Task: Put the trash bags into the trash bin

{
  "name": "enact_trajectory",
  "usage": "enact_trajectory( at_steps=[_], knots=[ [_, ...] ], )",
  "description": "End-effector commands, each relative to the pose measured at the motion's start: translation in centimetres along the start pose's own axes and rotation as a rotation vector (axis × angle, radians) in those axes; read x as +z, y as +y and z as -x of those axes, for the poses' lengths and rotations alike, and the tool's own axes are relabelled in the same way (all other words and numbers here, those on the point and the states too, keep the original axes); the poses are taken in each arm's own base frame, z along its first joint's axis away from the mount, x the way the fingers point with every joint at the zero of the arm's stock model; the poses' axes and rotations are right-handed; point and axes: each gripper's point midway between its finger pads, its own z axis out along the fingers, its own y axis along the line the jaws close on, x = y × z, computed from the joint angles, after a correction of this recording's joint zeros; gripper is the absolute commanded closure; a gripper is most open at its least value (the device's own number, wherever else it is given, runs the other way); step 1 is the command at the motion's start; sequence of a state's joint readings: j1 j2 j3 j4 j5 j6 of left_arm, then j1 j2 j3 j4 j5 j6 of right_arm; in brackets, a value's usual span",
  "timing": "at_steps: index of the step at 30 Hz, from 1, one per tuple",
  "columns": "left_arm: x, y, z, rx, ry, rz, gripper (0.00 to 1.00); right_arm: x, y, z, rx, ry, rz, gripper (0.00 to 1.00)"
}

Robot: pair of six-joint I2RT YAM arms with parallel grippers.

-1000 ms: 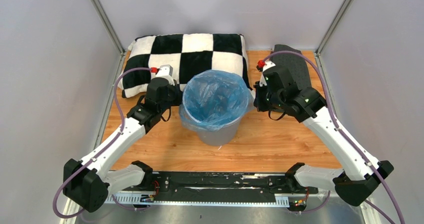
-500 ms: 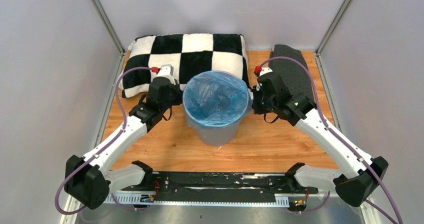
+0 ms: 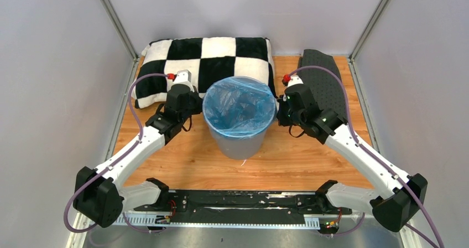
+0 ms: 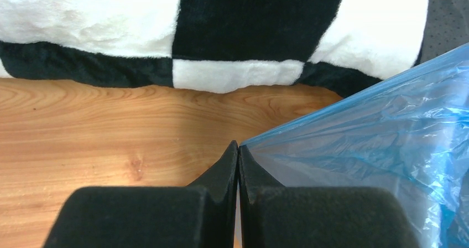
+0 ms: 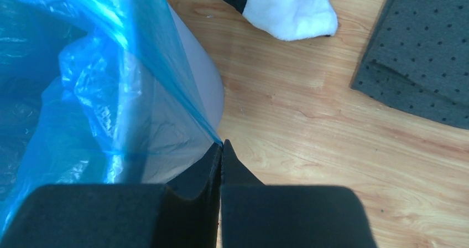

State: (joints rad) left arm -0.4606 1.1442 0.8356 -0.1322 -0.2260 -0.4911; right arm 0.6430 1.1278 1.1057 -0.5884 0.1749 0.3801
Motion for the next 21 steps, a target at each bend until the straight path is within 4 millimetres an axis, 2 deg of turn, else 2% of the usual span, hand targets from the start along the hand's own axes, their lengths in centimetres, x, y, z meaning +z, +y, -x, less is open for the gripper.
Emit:
enact_trajectory(
  at_steps=[1, 3, 7, 16, 21],
  knots=[
    [0.5, 0.4, 0.3, -0.017, -0.019, 0.019, 1.00, 0.6, -0.9, -3.1, 0.019, 0.059, -0.006, 1.00],
    [0.4, 0.3, 0.3, -0.016, -0.015, 0.009, 1.00, 0.7, -1.2, -3.9, 0.024, 0.064, -0.011, 1.00],
    [0.1, 0.1, 0.2, -0.021, -0.014, -0.004, 1.00, 0.9, -1.4, -4.2, 0.027, 0.055, -0.013, 1.00],
    [-1.0, 0.1, 1.0, -0.018, -0.033, -0.009, 1.00, 2.6, -1.8, -6.4, 0.031, 0.095, -0.033, 1.00],
    [-0.8, 0.7, 0.9, 0.005, -0.030, 0.025, 1.00, 2.4, -1.0, -6.9, 0.036, 0.102, 0.002, 1.00]
  ],
)
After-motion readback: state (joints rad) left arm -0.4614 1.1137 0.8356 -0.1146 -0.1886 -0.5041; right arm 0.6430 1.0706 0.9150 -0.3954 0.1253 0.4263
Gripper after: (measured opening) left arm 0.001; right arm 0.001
